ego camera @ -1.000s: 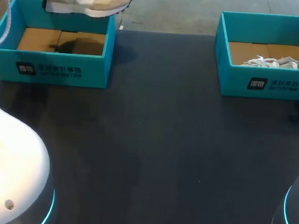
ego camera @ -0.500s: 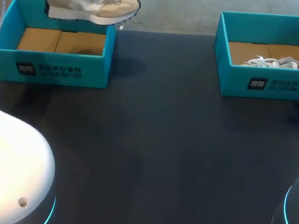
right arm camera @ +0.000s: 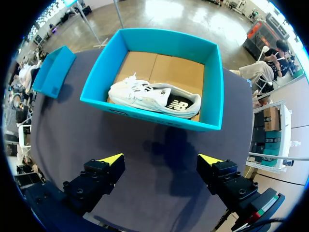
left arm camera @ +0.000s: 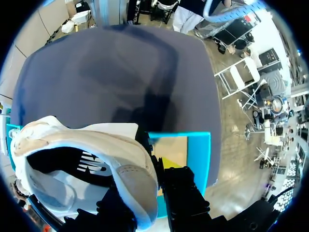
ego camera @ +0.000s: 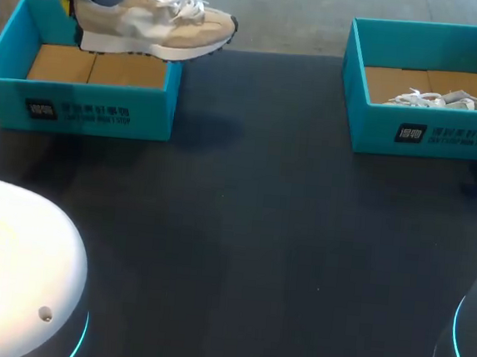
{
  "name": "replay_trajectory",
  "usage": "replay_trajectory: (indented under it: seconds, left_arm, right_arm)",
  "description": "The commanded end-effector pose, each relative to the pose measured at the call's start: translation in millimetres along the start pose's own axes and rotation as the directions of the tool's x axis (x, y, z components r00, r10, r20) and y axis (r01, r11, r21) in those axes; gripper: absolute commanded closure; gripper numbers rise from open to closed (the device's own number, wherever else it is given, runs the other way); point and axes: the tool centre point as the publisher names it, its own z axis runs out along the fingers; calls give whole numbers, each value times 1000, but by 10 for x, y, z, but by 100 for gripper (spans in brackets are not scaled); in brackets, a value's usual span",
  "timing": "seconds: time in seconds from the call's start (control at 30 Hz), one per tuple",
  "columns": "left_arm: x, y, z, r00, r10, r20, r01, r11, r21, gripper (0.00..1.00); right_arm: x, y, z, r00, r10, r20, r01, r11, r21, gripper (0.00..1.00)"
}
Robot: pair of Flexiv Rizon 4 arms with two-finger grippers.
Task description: Take the shoe out of the shoebox, open the shoe tongue, remove and reinsert the insole, then place the shoe into the shoebox
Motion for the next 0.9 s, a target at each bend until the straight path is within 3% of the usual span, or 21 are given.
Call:
replay_trajectory:
  seconds: [0.03, 0.47, 0.9]
  left_arm:
    - [-74, -428, -36, 1000, 0, 5, 1, 993, -119, 100]
    - [-615, -1123, 157, 999, 8, 42, -4, 996, -94, 100]
    - [-1012, -1487, 211, 1000, 24, 13, -22, 993, -114, 100]
  right_arm:
    - [-3, 2, 1, 1000, 0, -1, 0, 1000, 0, 0]
    - [-3, 2, 1, 1000, 0, -1, 0, 1000, 0, 0]
    - [-3, 2, 1, 1000, 0, -1, 0, 1000, 0, 0]
